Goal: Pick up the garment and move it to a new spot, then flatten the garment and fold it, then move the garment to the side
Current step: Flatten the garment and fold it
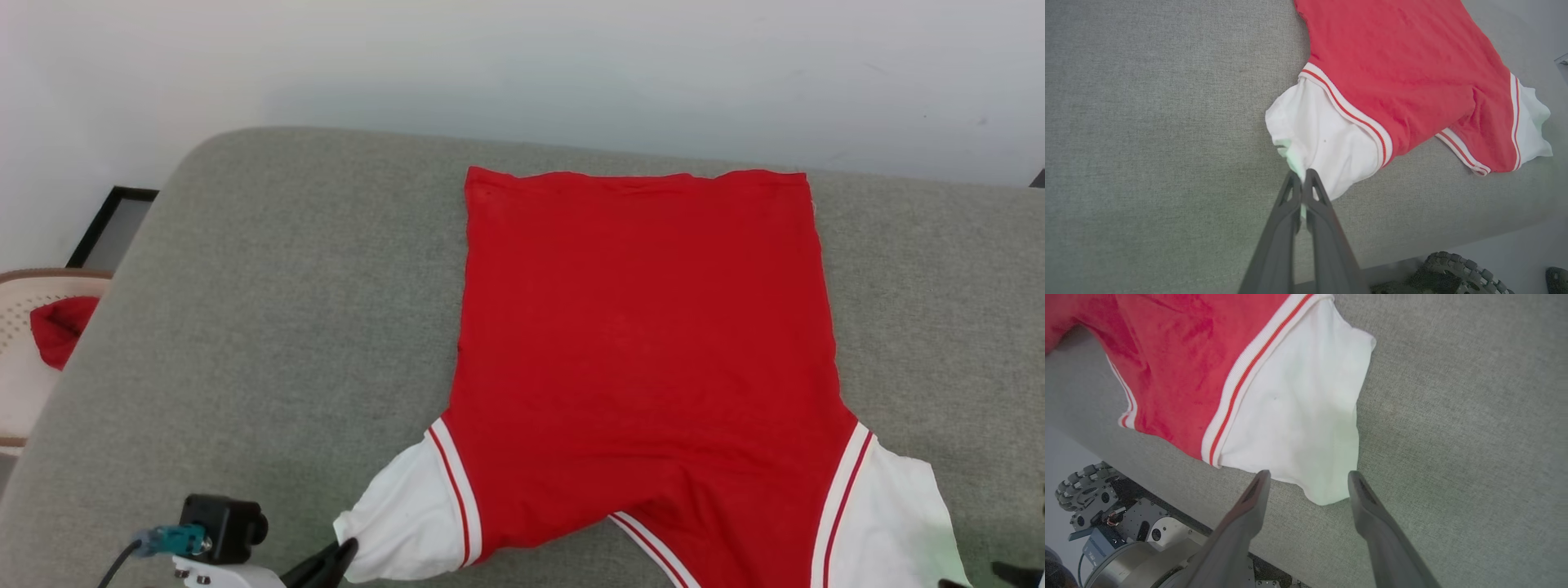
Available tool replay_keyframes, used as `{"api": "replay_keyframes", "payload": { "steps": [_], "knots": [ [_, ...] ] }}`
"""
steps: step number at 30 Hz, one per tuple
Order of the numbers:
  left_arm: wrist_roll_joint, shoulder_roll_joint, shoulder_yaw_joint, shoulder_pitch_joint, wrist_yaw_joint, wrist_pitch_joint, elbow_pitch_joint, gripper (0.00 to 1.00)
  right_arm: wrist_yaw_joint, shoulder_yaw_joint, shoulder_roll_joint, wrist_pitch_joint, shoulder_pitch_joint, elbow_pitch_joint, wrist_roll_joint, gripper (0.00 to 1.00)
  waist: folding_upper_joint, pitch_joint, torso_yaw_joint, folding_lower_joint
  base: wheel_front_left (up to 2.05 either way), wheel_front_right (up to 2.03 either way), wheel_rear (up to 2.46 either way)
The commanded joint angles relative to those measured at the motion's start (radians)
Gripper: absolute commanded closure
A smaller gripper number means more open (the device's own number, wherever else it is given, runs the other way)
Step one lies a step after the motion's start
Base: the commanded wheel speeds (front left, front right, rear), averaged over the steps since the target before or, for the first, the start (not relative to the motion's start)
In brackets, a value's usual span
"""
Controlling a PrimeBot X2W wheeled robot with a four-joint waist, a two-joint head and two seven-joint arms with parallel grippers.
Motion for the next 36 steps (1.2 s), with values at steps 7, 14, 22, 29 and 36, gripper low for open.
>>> {"api": "replay_keyframes", "payload": {
  "steps": [7,14,22,29,36],
  "knots": [
    [0.006,-0.012,0.001,0.006,0.009,-0.013,-0.009,1.00,-0.001,-0.106,0.042,0.042,-0.041,-0.129,-0.064,0.00,-0.0001,-0.001,0.001,0.0000,0.00,0.00,0.00],
    [0.042,-0.045,-0.015,-0.044,-0.010,0.007,-0.012,1.00,-0.001,-0.093,0.085,-0.026,-0.277,-0.099,-0.158,0.00,-0.0001,0.039,0.038,0.0000,0.00,0.00,0.00],
    [0.093,-0.123,-0.033,-0.144,-0.067,0.037,0.020,1.00,-0.001,-0.003,0.095,-0.130,-0.630,0.178,-0.264,0.00,-0.0001,0.135,0.143,0.0000,0.00,0.00,0.00],
    [0.126,-0.200,-0.044,-0.227,-0.129,0.037,0.065,1.00,-0.001,0.059,0.065,-0.193,-0.892,0.470,-0.300,0.00,-0.0001,0.242,0.231,0.0000,0.00,0.00,0.00],
    [0.153,-0.272,-0.055,-0.294,-0.187,0.033,0.118,1.00,-0.001,0.064,0.053,-0.176,-1.066,0.708,-0.340,0.00,-0.0001,0.317,0.303,0.0000,0.00,0.00,0.00]
  ]
}}
